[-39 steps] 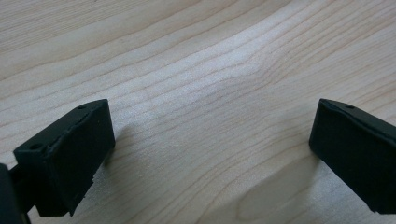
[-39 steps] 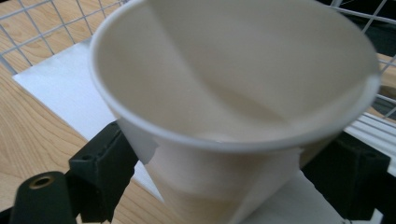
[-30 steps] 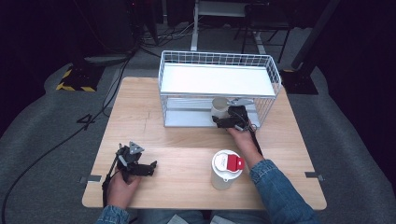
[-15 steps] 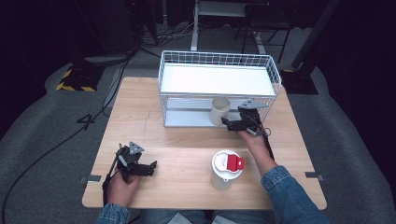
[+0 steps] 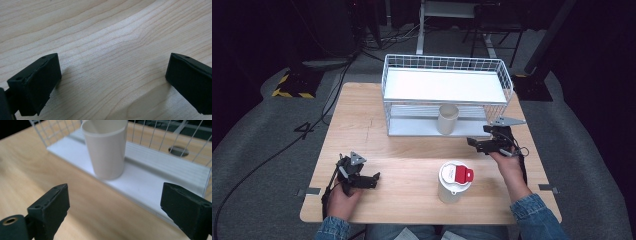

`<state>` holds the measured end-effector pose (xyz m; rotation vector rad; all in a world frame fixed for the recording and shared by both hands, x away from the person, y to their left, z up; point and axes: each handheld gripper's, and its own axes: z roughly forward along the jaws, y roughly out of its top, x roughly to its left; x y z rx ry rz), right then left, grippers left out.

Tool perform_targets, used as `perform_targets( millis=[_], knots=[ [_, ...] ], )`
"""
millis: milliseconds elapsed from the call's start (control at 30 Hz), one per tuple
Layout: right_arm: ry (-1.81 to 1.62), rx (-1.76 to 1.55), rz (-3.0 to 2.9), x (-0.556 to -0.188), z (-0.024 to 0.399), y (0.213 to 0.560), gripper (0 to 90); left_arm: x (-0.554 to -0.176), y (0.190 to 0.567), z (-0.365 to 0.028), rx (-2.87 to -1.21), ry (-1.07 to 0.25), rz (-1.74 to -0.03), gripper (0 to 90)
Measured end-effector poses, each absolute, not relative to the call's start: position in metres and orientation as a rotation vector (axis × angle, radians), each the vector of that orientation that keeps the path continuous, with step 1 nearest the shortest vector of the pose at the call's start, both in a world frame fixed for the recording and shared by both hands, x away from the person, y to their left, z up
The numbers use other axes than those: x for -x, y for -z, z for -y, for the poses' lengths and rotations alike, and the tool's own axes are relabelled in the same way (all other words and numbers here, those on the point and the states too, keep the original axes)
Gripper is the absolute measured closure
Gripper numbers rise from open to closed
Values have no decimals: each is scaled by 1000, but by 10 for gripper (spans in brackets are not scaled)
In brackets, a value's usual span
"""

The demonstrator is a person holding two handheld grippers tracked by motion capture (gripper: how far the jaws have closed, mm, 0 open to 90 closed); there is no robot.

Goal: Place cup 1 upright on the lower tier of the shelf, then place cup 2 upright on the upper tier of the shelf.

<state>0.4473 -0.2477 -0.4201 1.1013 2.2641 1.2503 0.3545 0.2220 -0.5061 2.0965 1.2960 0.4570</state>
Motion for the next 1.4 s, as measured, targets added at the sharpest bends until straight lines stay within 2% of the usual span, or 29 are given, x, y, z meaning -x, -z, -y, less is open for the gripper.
perform_targets(
  millis=[567,1400],
  knots=[
    [-1217,-1074,-2223,-380,290,444,84,-354,506,-222,-2096,-457,-1294,6],
    [-1212,-1075,-2301,-349,308,477,86,-354,506,-222,-2097,-459,-1292,6]
  ],
)
